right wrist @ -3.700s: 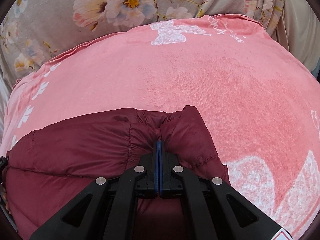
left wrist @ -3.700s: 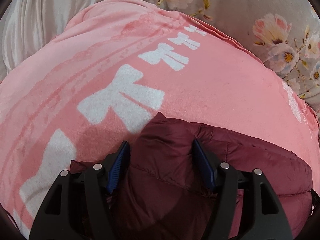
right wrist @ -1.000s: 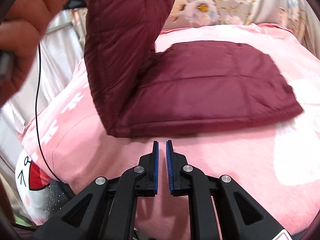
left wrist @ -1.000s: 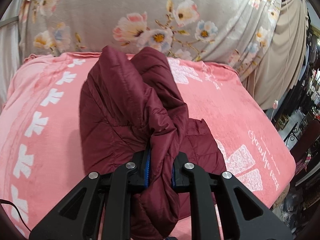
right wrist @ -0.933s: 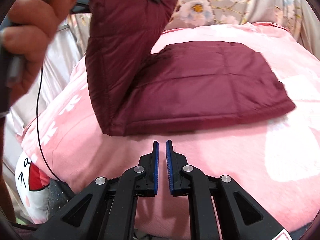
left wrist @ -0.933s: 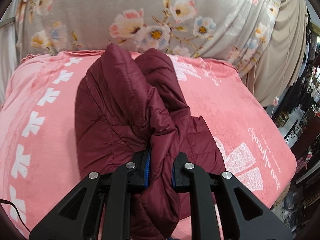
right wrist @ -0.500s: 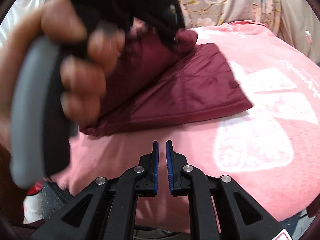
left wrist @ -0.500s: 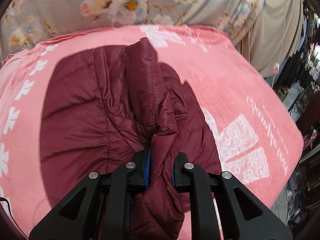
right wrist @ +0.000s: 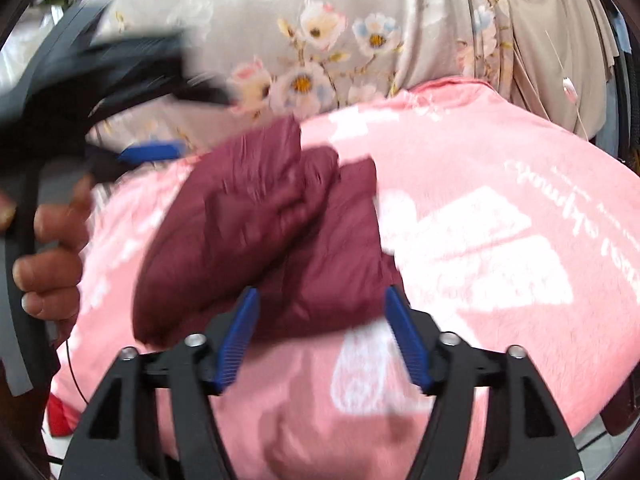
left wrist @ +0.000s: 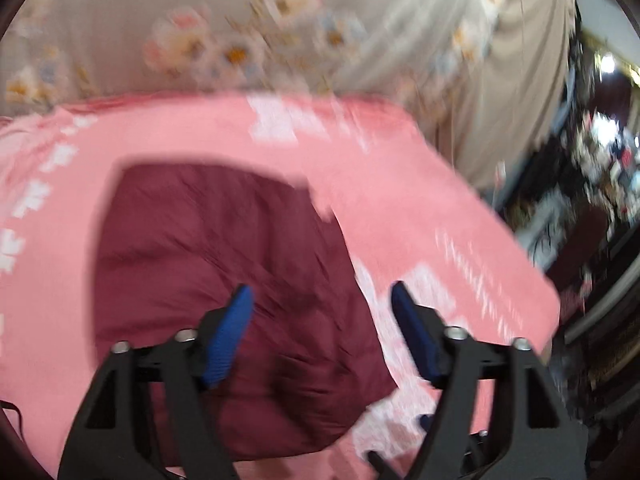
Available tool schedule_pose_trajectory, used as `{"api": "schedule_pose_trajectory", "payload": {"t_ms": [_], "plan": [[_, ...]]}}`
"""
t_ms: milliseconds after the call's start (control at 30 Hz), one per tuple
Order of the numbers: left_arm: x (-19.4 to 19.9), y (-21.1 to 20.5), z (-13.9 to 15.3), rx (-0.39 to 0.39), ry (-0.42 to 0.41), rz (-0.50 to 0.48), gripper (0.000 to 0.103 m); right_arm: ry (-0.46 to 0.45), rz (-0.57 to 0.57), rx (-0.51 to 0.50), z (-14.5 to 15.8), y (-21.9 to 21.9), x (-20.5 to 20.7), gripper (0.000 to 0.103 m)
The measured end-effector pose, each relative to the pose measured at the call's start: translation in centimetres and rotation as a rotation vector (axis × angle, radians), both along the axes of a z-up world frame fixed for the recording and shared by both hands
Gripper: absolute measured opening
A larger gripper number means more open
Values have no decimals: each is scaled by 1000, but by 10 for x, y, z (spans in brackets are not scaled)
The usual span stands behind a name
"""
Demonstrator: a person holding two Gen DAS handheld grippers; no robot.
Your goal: Fold large clothes
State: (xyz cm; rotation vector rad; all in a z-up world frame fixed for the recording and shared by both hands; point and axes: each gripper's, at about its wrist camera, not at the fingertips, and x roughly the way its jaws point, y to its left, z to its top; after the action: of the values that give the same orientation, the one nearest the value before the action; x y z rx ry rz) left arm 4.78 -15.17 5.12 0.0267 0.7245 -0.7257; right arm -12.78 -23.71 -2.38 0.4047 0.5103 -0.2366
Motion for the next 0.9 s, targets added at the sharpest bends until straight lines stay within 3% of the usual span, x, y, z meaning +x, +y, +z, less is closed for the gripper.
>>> {"api": "schedule_pose_trajectory", "payload": {"t_ms": [67,167,300,467,500,533,633,667,767,900], "plan": [[10,27,13,-6,-34,102,76,-24,9,25,8,-8,9,72],[33,67,11,27,-32,263,76,-42,39,86,15,-17,31,75],[57,89,0,12,34,323,76,-15,85,180,7,-17,61,75],[82,56,-3,83,25,244,76,0,106,222,-2,-10,79,73],[86,47,-3,89,29,219,76,-1,104,221,-2,-9,80,60],[92,32,-4,97,37,199,75,-2,104,219,-2,-10,84,38],[111,-13,-11,144,71,126,70,-21,106,208,10,-22,89,17],[115,-24,-14,162,81,112,65,-38,106,194,14,-24,87,16],[127,-57,-22,208,106,69,63,-51,86,125,22,-29,77,15],[128,-76,-13,213,88,-13,64,-13,62,164,1,-43,72,15]]}}
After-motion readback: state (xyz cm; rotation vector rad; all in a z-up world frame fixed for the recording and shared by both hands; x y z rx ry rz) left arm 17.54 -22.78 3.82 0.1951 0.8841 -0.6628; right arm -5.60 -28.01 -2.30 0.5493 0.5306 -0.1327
